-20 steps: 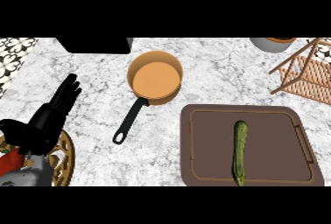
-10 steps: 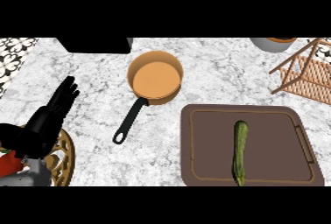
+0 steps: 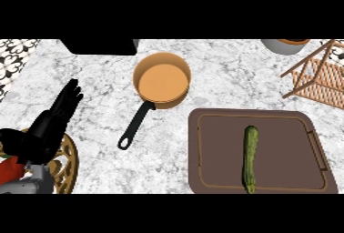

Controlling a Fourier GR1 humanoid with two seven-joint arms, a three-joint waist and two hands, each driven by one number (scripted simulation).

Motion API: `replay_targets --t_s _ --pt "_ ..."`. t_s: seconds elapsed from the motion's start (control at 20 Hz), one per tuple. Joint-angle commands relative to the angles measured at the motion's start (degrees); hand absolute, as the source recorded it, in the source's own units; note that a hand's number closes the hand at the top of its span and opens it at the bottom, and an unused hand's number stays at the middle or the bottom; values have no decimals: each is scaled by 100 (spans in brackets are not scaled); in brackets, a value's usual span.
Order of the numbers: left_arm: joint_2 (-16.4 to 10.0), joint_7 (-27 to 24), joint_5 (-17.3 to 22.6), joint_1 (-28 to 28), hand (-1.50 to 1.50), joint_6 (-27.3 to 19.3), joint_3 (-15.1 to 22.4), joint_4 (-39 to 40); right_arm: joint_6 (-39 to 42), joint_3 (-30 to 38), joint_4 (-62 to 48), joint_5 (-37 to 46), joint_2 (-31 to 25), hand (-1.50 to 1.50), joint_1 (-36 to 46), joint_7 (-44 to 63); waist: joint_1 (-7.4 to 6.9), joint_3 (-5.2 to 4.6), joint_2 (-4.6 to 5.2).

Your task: Pick the croissant from the tray and place it in the tiered shelf

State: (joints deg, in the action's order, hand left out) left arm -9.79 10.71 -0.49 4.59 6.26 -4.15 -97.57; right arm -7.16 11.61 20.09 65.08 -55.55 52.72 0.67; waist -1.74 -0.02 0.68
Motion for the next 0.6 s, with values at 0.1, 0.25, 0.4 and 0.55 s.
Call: replay_targets --t_s 0.1,0.25,0.4,0.55 --pt "-60 164 129 -217 0 144 -27 -302 9 372 -62 -234 -276 -150 415 314 21 8 -41" --pt "-47 51 110 -142 0 109 -85 -106 -341 774 -41 -620 -90 -150 679 384 -2 12 -26" --pt "-168 15 183 -66 0 157 -263 6 -411 1139 140 -1031 4 -150 858 469 71 6 -48" --pt "34 -33 5 -131 0 -1 -69 -49 -296 1423 292 -1296 -268 -150 1250 676 90 2 -57"
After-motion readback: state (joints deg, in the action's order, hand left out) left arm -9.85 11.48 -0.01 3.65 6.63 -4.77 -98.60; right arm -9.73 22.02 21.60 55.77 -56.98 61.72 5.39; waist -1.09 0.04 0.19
